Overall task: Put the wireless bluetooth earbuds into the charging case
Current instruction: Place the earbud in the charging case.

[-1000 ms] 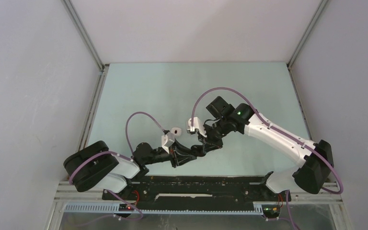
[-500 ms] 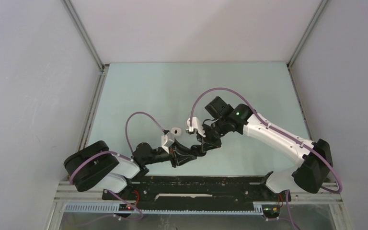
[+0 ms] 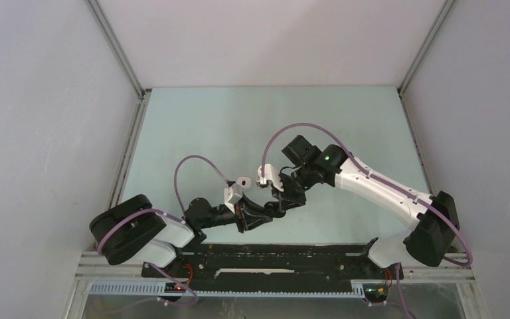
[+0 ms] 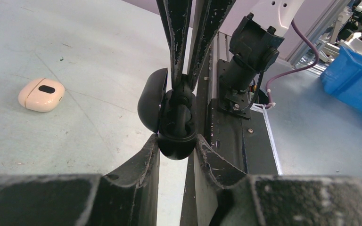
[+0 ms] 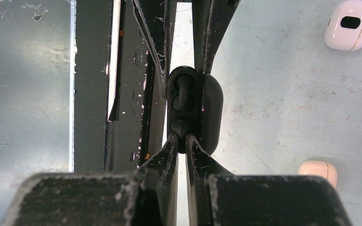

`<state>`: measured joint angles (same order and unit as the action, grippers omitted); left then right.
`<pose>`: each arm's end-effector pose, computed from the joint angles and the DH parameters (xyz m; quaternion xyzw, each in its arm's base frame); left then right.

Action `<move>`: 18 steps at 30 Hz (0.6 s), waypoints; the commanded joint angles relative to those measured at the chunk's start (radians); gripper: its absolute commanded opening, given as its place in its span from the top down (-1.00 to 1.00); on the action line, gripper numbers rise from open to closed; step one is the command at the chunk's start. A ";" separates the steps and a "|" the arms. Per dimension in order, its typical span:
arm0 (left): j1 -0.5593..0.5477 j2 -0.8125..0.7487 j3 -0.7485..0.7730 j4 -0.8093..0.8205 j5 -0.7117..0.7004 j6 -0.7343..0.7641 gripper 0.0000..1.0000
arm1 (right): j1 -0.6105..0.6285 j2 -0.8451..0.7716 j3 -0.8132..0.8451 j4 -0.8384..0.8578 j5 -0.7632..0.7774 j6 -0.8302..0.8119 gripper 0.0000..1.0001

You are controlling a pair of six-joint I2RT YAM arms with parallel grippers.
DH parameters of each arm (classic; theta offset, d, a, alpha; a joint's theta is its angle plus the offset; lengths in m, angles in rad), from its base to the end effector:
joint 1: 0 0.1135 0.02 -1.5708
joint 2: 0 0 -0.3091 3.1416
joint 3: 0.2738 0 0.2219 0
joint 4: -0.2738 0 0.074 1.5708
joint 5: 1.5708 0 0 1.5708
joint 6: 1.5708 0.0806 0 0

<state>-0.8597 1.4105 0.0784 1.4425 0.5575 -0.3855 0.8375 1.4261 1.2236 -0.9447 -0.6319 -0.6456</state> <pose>0.1119 -0.1953 0.2409 0.3499 0.5752 -0.5668 0.4749 0.1346 0.2205 0.3084 -0.6758 0.6411 0.3215 0.1698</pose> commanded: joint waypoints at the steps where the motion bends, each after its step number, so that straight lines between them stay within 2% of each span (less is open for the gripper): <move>1: 0.001 -0.004 -0.001 0.087 0.006 -0.010 1.00 | 0.011 -0.008 0.002 0.000 -0.052 -0.024 0.78; 7: 0.002 0.001 0.003 0.087 0.011 -0.012 1.00 | 0.005 -0.044 0.003 0.001 -0.047 -0.013 0.53; 18: 0.003 0.008 0.006 0.086 0.012 -0.013 1.00 | -0.007 -0.127 0.002 -0.003 -0.053 -0.015 0.44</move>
<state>-0.8589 1.4128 0.0784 1.4570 0.5579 -0.3931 0.8383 1.3636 1.2228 -0.9482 -0.6590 -0.6579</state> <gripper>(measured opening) 0.297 0.278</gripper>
